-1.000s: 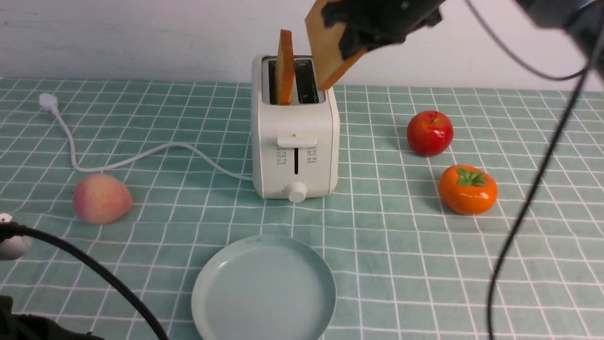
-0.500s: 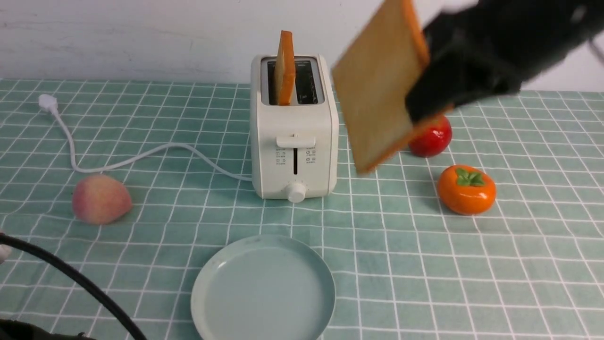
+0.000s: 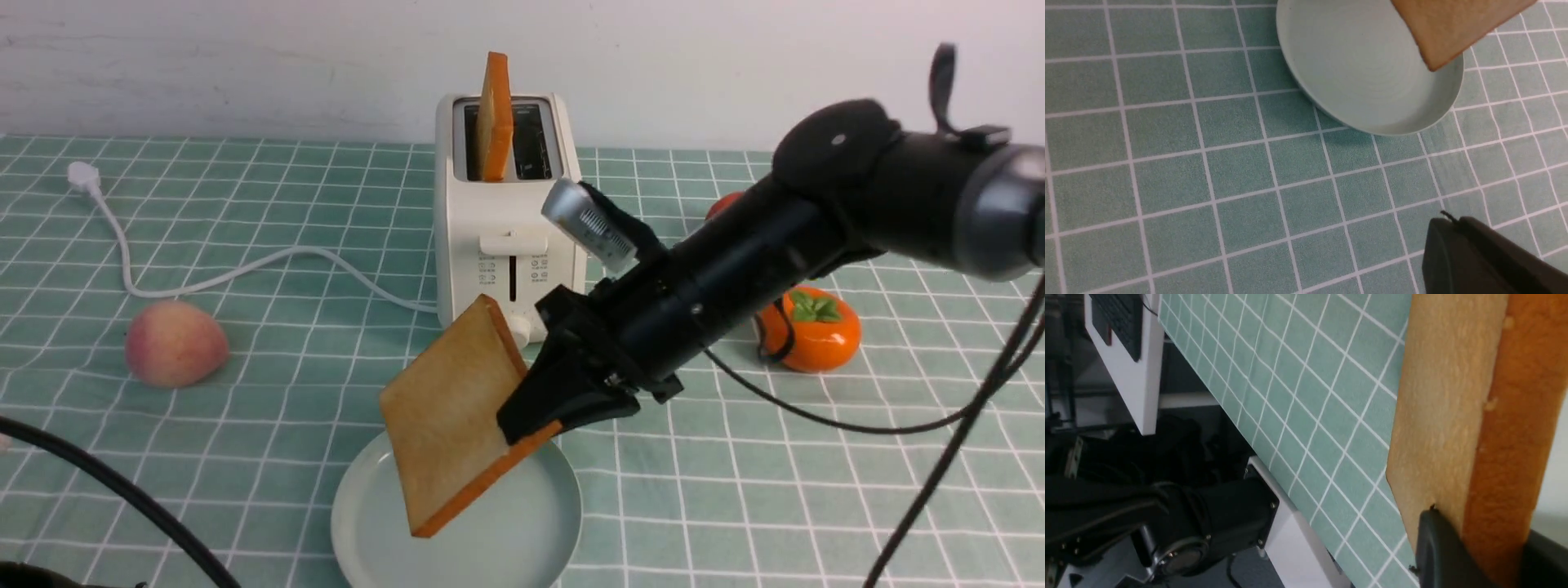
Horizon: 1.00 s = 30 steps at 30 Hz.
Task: Take toasted bread from bread machine on blue coffee table place on plate.
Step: 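Place the held slice of bread on top of the slice on the plate with the right gripper, then reach for a toast slice standing in the toaster with the left gripper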
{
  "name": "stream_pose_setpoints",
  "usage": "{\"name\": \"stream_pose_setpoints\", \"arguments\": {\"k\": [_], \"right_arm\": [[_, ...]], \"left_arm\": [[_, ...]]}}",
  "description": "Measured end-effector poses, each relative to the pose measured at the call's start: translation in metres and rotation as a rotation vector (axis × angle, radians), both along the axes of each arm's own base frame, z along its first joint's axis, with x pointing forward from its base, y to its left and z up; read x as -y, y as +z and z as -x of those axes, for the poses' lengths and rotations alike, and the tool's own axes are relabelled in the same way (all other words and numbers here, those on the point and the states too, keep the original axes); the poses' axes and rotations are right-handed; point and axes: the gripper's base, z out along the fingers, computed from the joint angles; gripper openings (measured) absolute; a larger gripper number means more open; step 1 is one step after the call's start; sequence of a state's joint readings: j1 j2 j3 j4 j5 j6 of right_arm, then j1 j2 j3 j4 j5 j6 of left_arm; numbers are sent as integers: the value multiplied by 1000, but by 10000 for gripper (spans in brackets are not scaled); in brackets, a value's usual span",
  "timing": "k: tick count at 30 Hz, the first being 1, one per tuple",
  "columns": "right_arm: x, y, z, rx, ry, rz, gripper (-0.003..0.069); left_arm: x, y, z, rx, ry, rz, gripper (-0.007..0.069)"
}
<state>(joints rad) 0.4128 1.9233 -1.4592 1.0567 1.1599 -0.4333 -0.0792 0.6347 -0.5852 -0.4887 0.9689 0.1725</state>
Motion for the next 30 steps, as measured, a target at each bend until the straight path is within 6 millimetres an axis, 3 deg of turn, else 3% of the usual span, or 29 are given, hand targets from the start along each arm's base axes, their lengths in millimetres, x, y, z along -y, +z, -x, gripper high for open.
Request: {"name": "stream_pose_setpoints", "arguments": {"k": [8, 16, 20, 26, 30], "right_arm": [[-3, -23, -8, -41, -17, 22, 151], [4, -36, -8, -3, 40, 138, 321], [8, -38, -8, 14, 61, 188, 363], [24, -16, -26, 73, 44, 287, 381], [37, 20, -37, 139, -86, 404, 330]], "left_arm": [[0, -1, 1, -10, -6, -1, -14], [0, -1, 1, -10, -5, -1, -14], [0, -1, 1, -10, -5, -1, -14], [0, 0, 0, 0, 0, 0, -14], [0, 2, -3, 22, 30, 19, -14]]}}
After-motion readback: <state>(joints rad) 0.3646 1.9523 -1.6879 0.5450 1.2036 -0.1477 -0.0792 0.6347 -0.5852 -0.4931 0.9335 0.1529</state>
